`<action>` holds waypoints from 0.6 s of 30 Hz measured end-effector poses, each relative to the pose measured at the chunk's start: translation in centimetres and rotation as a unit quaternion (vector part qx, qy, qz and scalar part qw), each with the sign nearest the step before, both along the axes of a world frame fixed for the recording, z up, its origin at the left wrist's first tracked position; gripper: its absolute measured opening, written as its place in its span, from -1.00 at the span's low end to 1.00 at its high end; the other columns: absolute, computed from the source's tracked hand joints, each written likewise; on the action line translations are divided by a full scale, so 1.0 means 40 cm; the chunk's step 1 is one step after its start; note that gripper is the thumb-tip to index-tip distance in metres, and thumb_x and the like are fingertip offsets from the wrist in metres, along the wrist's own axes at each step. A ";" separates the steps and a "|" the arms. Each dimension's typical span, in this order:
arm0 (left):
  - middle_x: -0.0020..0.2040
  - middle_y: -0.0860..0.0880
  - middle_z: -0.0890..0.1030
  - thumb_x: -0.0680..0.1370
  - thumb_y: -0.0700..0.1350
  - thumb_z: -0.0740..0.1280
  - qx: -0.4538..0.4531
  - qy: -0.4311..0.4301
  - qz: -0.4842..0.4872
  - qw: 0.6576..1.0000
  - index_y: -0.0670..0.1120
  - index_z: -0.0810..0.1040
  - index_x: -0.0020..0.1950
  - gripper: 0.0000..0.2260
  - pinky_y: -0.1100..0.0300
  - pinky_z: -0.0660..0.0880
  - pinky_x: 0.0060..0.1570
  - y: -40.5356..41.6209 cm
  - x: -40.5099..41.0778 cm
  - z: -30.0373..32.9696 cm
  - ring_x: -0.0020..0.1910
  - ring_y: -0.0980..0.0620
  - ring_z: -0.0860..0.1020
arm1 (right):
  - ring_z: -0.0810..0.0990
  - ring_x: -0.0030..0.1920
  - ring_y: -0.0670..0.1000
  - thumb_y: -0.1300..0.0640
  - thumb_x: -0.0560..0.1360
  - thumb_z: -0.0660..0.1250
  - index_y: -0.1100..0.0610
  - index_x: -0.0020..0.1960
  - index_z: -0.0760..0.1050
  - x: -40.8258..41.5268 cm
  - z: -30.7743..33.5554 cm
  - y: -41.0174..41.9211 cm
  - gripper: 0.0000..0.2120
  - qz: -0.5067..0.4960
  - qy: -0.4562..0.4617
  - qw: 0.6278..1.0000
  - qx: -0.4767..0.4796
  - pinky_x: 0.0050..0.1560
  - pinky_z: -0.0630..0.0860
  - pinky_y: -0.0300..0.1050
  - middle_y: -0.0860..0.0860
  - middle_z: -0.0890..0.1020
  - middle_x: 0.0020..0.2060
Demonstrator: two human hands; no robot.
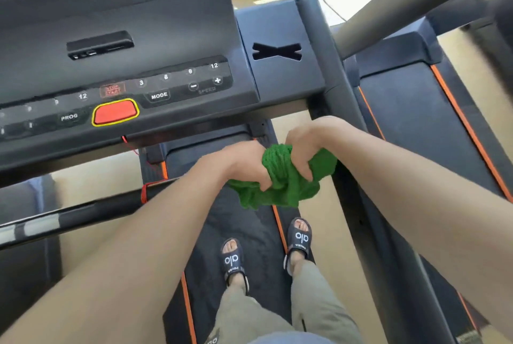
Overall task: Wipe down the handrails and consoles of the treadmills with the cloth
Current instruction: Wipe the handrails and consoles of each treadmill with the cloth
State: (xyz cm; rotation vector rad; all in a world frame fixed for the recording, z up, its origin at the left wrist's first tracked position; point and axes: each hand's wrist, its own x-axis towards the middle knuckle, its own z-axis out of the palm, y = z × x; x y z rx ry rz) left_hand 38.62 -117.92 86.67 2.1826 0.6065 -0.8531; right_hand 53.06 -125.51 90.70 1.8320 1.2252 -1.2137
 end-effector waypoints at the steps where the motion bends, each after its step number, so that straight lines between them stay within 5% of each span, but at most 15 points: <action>1: -0.26 0.04 0.69 0.07 0.10 0.48 -0.007 0.007 0.011 1.000 0.01 0.62 -0.24 -0.67 0.00 0.65 -0.23 -0.002 0.007 -0.004 -0.26 -0.01 0.67 | 0.69 -0.05 0.15 0.14 0.23 0.62 0.17 0.12 0.60 0.009 0.002 0.013 -0.51 0.003 0.022 0.999 -0.038 -0.20 0.62 -0.10 0.10 0.69 0.00; 3: -0.27 0.06 0.66 0.12 0.11 0.47 0.017 -0.005 0.013 1.000 0.02 0.58 -0.23 -0.70 0.07 0.59 -0.32 -0.007 0.004 -0.003 -0.27 -0.01 0.64 | 0.68 -0.14 0.13 0.17 0.24 0.59 0.17 0.04 0.60 0.003 -0.011 0.003 -0.60 0.002 0.026 1.000 -0.013 -0.23 0.59 -0.12 0.08 0.68 -0.10; 5: -0.23 0.08 0.64 0.29 0.11 0.42 0.099 -0.041 -0.010 0.994 0.05 0.51 -0.17 -0.77 0.14 0.44 -0.33 -0.034 -0.008 0.003 -0.25 -0.04 0.61 | 0.58 -0.25 0.10 0.16 0.27 0.48 0.08 -0.12 0.49 -0.015 -0.026 -0.066 -0.76 0.017 -0.037 0.985 0.166 -0.27 0.40 -0.16 -0.01 0.61 -0.24; 8: -0.16 0.02 0.63 0.41 0.07 0.38 0.305 -0.138 -0.049 0.941 0.06 0.46 -0.01 -0.78 0.11 0.35 -0.29 -0.085 -0.034 -0.004 -0.21 -0.15 0.62 | 0.52 -0.35 0.16 0.22 0.11 0.44 0.05 -0.23 0.40 -0.066 -0.104 -0.169 -0.68 0.026 -0.148 0.861 0.485 -0.28 0.26 -0.09 0.01 0.53 -0.38; 10: -0.29 -0.01 0.60 0.29 -0.07 0.48 0.409 -0.207 -0.060 0.887 -0.06 0.50 -0.04 -0.70 0.12 0.36 -0.45 -0.119 -0.047 -0.022 -0.39 -0.15 0.60 | 0.47 -0.33 0.15 0.30 0.13 0.40 0.07 -0.21 0.40 -0.098 -0.147 -0.193 -0.70 0.004 -0.213 0.800 0.561 -0.22 0.32 0.01 0.04 0.49 -0.36; 12: -0.38 -0.03 0.56 0.16 -0.18 0.52 0.475 -0.258 -0.059 0.839 -0.12 0.54 -0.13 -0.67 0.19 0.32 -0.54 -0.131 -0.055 -0.037 -0.50 -0.11 0.55 | 0.44 -0.28 0.14 0.32 0.25 0.35 0.08 -0.16 0.42 -0.120 -0.169 -0.191 -0.76 -0.010 -0.248 0.781 0.572 -0.12 0.33 0.01 0.04 0.47 -0.31; 15: -0.37 -0.03 0.58 0.14 -0.20 0.52 0.507 -0.280 -0.059 0.813 -0.13 0.57 -0.11 -0.65 0.19 0.34 -0.52 -0.141 -0.051 -0.042 -0.47 -0.09 0.56 | 0.50 -0.27 0.13 0.19 0.18 0.49 0.06 -0.16 0.44 -0.111 -0.142 -0.175 -0.70 0.014 -0.230 0.817 0.528 -0.17 0.32 -0.01 0.01 0.54 -0.30; 18: -0.24 -0.01 0.60 0.29 -0.12 0.46 0.385 -0.166 -0.022 0.908 -0.03 0.51 -0.04 -0.72 0.12 0.35 -0.38 -0.125 -0.027 -0.015 -0.29 -0.15 0.60 | 0.56 -0.27 0.13 0.12 0.22 0.47 0.05 -0.19 0.47 -0.037 -0.060 -0.119 -0.77 0.031 -0.081 0.938 0.337 -0.28 0.35 -0.14 -0.02 0.60 -0.29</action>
